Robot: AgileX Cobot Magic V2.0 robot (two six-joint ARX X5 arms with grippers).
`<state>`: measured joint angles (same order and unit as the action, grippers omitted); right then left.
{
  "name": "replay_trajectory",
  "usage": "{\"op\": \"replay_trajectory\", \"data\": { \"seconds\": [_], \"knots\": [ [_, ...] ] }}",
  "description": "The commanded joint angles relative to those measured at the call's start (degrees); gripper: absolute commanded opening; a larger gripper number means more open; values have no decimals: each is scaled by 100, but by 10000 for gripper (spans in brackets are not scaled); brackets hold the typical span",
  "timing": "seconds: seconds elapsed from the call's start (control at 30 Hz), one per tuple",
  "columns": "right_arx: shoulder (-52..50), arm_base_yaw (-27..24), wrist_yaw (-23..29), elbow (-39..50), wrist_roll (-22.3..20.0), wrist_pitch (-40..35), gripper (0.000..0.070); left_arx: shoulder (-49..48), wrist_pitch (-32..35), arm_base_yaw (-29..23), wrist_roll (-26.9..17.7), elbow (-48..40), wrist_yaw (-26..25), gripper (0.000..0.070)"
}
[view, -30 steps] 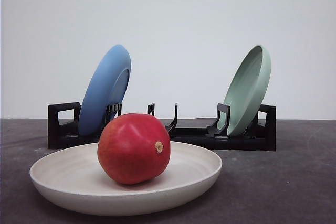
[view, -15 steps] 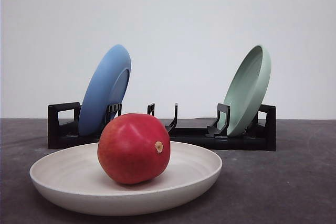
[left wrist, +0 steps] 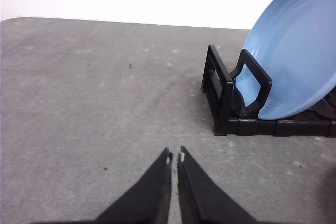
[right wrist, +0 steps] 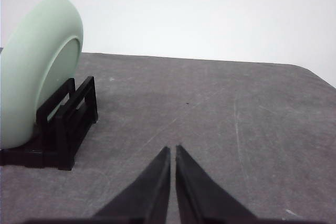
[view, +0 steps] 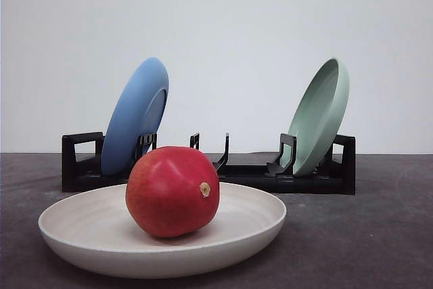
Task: Place pomegranate in white plate
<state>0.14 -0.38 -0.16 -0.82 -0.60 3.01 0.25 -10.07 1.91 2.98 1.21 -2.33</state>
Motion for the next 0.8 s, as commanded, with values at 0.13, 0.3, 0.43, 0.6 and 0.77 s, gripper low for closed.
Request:
{"op": "replay_trajectory", "data": {
  "seconds": [0.13, 0.3, 0.43, 0.6, 0.77],
  "knots": [
    [7, -2, 20, 22, 61, -46, 12, -2, 76, 2, -42, -52, 2, 0],
    [7, -2, 20, 22, 61, -46, 12, -2, 76, 2, -42, -52, 3, 0],
    [7, -2, 20, 22, 61, -46, 12, -2, 76, 2, -42, -52, 3, 0],
    [7, -2, 20, 22, 61, -46, 12, -2, 75, 2, -42, -52, 2, 0],
    [7, -2, 20, 22, 61, -46, 12, -2, 76, 2, -42, -52, 2, 0]
  ]
}}
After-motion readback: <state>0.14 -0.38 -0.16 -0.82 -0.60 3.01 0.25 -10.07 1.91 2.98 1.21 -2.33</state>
